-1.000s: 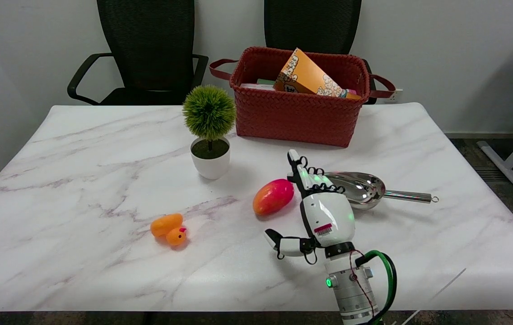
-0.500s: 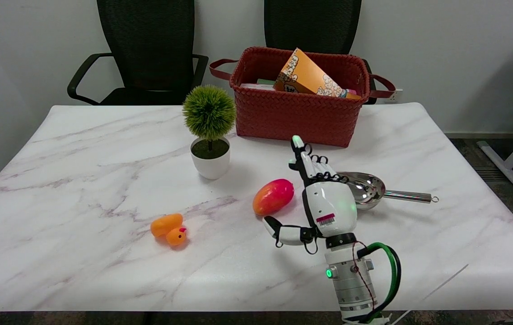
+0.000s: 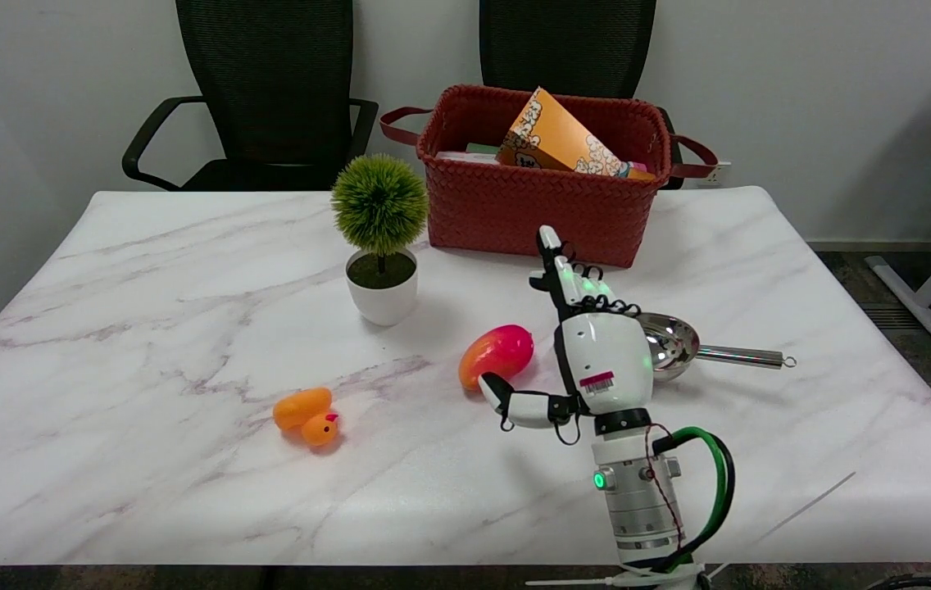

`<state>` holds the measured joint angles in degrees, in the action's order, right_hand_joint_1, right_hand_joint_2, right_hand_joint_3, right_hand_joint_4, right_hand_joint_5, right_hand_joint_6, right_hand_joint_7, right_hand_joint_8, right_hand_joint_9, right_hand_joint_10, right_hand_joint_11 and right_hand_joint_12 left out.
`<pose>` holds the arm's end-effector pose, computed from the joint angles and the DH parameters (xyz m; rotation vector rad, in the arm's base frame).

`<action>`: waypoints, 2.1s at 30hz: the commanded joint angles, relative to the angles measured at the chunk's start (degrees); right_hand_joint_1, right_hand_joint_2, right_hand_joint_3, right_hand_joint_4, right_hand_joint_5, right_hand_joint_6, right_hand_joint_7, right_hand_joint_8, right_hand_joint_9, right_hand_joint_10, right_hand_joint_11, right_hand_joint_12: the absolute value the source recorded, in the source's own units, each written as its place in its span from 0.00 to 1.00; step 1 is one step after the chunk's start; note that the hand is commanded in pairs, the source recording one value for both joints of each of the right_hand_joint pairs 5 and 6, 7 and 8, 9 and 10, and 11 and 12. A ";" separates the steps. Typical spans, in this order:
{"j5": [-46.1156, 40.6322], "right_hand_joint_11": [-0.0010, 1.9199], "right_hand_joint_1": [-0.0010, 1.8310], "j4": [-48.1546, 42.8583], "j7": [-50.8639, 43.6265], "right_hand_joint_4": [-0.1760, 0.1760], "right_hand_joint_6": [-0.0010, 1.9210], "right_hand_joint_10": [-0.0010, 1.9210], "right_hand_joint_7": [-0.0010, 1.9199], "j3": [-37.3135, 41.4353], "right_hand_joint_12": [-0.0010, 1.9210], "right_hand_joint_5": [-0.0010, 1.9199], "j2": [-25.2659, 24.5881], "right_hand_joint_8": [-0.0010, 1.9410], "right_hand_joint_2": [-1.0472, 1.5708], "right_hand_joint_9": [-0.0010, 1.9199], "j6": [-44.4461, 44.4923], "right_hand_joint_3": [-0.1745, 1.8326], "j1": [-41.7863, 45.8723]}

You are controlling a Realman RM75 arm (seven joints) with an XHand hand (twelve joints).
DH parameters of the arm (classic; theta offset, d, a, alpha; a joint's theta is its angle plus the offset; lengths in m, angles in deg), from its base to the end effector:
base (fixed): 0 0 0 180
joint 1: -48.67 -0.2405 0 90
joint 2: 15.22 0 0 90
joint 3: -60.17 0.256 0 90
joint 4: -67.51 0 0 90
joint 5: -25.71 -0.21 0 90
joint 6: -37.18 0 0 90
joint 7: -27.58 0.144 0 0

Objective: Pick up the potted plant.

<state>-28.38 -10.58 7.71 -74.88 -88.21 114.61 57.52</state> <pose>-0.2812 -0.2188 0.2119 1.4464 0.0783 0.7073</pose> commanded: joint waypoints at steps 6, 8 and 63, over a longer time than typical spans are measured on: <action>-3.65 0.24 0.59 -2.92 4.34 0.50 0.05 0.25 0.27 1.06 0.24 0.05 -0.56 0.27 0.53 0.25 -0.29 0.44 -1.22; -5.03 0.24 0.59 -3.50 5.24 0.50 0.06 0.25 0.27 1.06 0.24 0.06 -0.56 0.26 0.53 0.25 -0.47 0.45 -1.22; -15.86 0.00 0.50 -11.82 29.50 0.50 0.00 0.04 0.00 8.94 0.00 0.00 -0.56 0.00 0.42 0.04 -22.50 0.09 -3.81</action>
<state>-42.69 -20.17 33.12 -69.58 -88.77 100.18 55.50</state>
